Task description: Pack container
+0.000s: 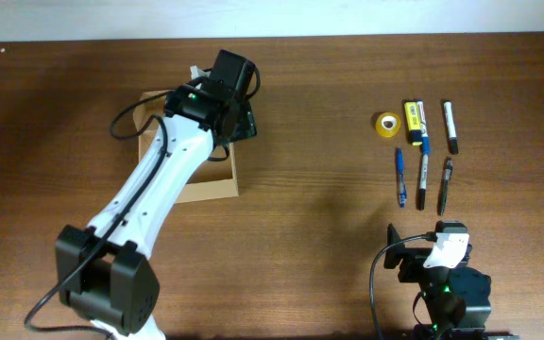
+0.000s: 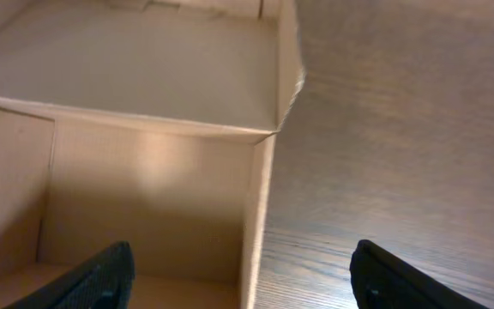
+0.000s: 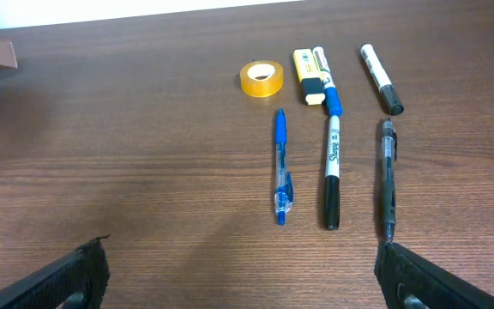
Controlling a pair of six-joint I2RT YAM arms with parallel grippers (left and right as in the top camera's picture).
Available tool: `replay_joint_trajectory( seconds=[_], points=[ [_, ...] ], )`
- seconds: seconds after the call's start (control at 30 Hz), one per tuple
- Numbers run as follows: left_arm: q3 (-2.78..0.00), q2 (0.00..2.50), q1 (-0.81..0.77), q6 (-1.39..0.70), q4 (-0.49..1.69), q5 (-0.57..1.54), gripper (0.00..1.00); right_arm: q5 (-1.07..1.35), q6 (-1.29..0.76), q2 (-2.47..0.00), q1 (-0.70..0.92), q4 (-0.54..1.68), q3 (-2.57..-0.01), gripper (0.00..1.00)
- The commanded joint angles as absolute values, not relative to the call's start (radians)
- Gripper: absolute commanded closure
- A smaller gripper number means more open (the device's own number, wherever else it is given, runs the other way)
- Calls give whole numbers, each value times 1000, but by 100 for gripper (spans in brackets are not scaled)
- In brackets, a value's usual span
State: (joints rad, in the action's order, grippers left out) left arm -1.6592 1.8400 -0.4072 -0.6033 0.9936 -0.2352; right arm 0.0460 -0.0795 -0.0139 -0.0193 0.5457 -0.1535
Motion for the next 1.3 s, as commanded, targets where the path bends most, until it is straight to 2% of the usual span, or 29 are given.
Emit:
replay_joint_trajectory(
  seconds=[0.0, 0.17, 0.23, 0.3, 0.37, 0.43, 0.57, 0.7, 0.9, 1.27],
  points=[
    [-1674, 1932, -403, -613, 1030, -251, 19, 51, -86, -6, -27, 546, -147, 1],
    [-1674, 2038, -403, -575, 1042, -201, 19, 52, -86, -6, -27, 546, -147, 1],
    [-1674, 2068, -403, -575, 1049, -198, 24, 51, -86, -6, -27, 546, -147, 1],
    [-1674, 2088, -402, -575, 1050, -198, 37, 51, -86, -6, -27, 546, -147, 1],
    [-1674, 2109, -400, -575, 1048, -197, 56, 52, -86, -6, -27, 546, -147, 0],
    [-1674, 2125, -396, -570, 1048, -181, 71, 52, -86, -6, -27, 546, -147, 1],
    [-1673, 2138, -381, -567, 1045, -144, 98, 51, -86, -6, -27, 546, -147, 1],
    [-1691, 2136, -377, -550, 1041, -138, 98, 51, -86, -6, -27, 546, -147, 1],
    [-1847, 2134, -377, -515, 1119, -20, 98, 51, -86, -6, -27, 546, -147, 1],
    [-2236, 2134, -476, -659, 1349, -26, 98, 51, -86, -6, -27, 546, -147, 1]
  ],
)
